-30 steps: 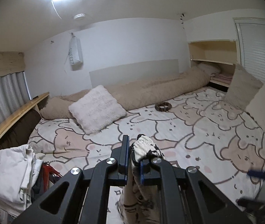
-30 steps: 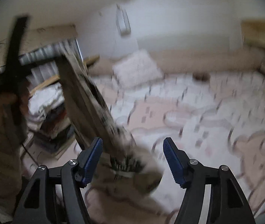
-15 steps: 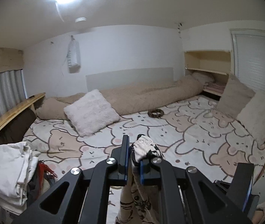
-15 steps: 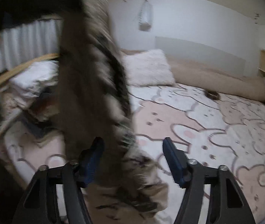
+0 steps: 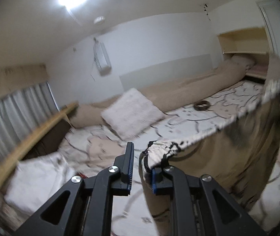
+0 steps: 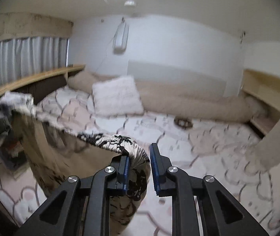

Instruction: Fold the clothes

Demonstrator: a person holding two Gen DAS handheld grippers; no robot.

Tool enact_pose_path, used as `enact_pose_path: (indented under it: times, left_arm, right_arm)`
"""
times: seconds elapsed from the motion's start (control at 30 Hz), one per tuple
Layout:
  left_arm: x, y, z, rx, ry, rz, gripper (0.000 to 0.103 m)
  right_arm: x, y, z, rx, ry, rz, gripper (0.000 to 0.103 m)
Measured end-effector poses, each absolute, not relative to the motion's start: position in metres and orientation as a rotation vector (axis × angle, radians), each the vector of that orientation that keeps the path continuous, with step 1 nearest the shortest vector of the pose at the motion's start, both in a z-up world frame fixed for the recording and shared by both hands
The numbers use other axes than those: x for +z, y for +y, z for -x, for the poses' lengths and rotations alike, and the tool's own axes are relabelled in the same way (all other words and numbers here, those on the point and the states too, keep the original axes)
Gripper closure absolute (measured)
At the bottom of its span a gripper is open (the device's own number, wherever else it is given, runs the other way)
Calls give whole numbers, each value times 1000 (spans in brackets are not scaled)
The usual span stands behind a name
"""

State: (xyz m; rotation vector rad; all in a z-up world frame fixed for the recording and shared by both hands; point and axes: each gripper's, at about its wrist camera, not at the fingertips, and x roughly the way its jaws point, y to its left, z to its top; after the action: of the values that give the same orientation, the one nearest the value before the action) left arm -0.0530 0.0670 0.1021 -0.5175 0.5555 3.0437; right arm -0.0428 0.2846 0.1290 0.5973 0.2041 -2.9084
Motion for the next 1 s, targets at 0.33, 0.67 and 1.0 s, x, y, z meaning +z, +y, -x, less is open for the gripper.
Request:
enact_pose_path:
  times: [0.33,0.67,1.0]
  left_arm:
    - [200,61,63,3094,617,221,74]
    - [39,46,50,2762,234,704,84]
    - [-140,82,8,2537,-55,1256,89]
  right_arm:
    - [230,315,51,-2870,-89,-393,84]
    - [75,306,18,-2712,18,-770,88]
    - [-145,315,-46,-2617,303,-1257,88]
